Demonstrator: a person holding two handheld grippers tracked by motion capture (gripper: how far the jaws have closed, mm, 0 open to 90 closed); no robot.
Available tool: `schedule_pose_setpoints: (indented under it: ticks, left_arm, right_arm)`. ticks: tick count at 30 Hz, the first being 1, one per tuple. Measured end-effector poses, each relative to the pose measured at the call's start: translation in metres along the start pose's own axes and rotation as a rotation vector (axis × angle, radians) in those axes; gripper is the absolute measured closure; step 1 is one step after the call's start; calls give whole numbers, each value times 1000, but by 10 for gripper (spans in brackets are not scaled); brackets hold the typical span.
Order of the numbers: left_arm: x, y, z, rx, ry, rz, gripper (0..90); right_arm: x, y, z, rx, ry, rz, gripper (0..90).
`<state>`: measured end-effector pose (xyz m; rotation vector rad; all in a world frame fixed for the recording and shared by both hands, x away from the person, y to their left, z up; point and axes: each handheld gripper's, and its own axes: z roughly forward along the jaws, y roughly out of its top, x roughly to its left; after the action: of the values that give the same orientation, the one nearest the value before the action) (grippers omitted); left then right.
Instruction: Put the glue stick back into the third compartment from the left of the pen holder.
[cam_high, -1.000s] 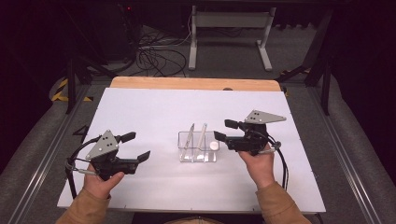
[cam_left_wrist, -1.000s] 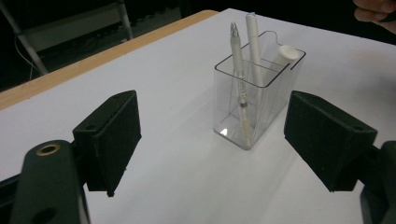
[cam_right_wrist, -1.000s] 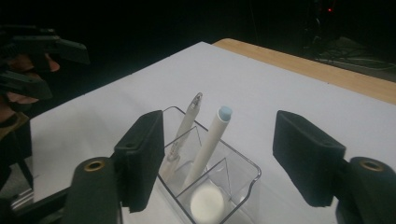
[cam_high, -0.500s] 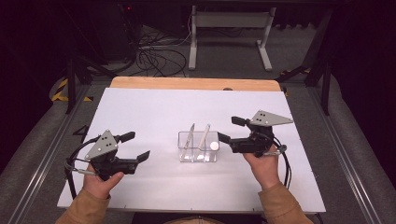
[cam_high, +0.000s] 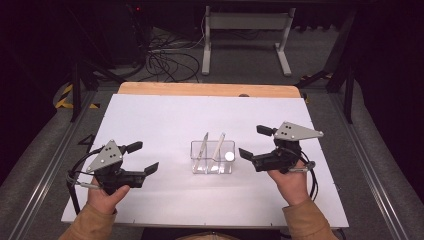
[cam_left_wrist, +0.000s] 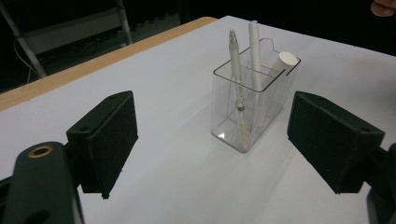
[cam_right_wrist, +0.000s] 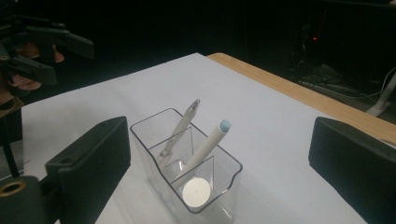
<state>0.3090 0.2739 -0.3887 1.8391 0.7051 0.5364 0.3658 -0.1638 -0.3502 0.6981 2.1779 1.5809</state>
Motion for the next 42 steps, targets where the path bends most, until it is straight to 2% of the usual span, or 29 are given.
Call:
schedule_pose_setpoints:
  ticks: [3, 10, 17, 28, 42]
  left_arm:
    - [0, 0, -1, -1, -1, 0, 165]
    - [0, -2, -3, -7, -3, 4, 158]
    - [0, -4, -3, -5, -6, 8, 150]
    - [-2, -10, -3, -4, -20, 18, 122]
    - [-4, -20, -4, -18, -34, 19, 117]
  right_arm:
    - [-1, -3, -7, -12, -2, 3, 51]
    - [-3, -18, -18, 10, -22, -16, 24]
    - [-7, -35, -28, 34, -34, -4, 15]
    - [-12, -57, -34, 61, -43, 19, 15]
    - [-12, -82, -36, 86, -53, 15, 12]
